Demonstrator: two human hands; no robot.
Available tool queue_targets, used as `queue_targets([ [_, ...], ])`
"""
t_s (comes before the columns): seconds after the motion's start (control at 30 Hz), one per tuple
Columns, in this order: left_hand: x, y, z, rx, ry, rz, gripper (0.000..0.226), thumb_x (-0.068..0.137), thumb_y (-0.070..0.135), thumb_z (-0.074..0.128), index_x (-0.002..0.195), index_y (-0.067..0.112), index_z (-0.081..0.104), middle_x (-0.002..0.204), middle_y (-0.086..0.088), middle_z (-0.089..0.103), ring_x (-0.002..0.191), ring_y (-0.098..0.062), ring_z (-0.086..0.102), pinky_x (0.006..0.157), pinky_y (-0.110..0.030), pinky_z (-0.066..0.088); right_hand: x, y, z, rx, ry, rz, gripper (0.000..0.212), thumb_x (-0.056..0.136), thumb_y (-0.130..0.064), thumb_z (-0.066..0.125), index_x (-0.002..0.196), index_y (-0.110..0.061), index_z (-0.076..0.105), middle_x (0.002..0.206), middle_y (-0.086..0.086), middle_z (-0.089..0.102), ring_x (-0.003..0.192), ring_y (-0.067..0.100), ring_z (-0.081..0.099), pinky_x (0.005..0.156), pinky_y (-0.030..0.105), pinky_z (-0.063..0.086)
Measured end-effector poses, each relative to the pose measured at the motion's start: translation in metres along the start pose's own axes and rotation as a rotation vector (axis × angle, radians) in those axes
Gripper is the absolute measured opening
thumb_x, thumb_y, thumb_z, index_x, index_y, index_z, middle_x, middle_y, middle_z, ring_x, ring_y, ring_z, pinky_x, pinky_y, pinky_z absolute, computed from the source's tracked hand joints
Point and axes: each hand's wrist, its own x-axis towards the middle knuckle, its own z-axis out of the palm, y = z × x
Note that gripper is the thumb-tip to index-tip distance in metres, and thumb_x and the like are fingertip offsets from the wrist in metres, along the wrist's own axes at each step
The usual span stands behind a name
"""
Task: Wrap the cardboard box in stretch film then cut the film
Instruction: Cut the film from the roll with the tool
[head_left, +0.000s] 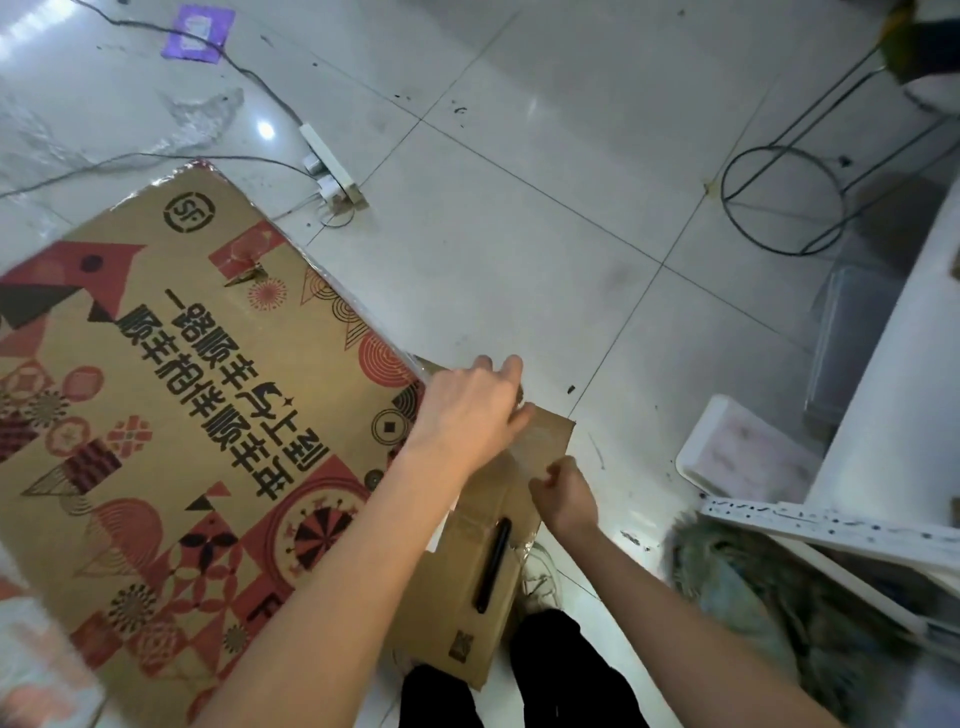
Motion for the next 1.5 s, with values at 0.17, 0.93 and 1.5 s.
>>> queue_targets([
  [0.17, 0.011, -0.009, 0.001, -0.303, -0.044, -0.019, 0.032, 0.095, 0.04, 0.048, 0.124, 0.025, 0.046, 0.102, -0.001, 0.052, 0.082, -0.02, 0.059, 0.069, -0.027, 0.042, -0.023, 0.051, 0.066, -0.19, -0.455, 0.16, 0.057, 0.09, -0.041, 0.047, 0.137, -0.012, 0.037, 0.097, 0.004, 0.063, 0.081, 0.019, 0.06, 0.073, 0.029, 0.051],
  [0.93, 0.019, -0.014, 0.015, -0.387, -0.048, -0.03, 0.025, 0.091, 0.043, 0.048, 0.113, 0.033, 0.054, 0.098, 0.01, 0.065, 0.083, -0.016, 0.057, 0.071, -0.025, 0.032, -0.036, 0.07, 0.118, 0.133, -0.145, 0.181, 0.03, 0.089, -0.018, 0.051, 0.117, -0.01, 0.044, 0.089, 0.01, 0.064, 0.076, 0.026, 0.066, 0.068, 0.042, 0.057],
  [1.5, 0.016, -0.02, -0.006, -0.609, -0.293, -0.065, 0.021, 0.093, 0.033, 0.049, 0.114, 0.032, 0.054, 0.076, 0.018, 0.054, 0.085, -0.016, 0.061, 0.078, -0.028, 0.044, -0.074, -0.013, -0.012, 1.182, 0.02, -0.046, 0.015, 0.098, -0.007, 0.041, 0.096, -0.008, 0.056, 0.068, 0.003, 0.048, 0.06, 0.014, 0.049, 0.063, 0.028, 0.05],
])
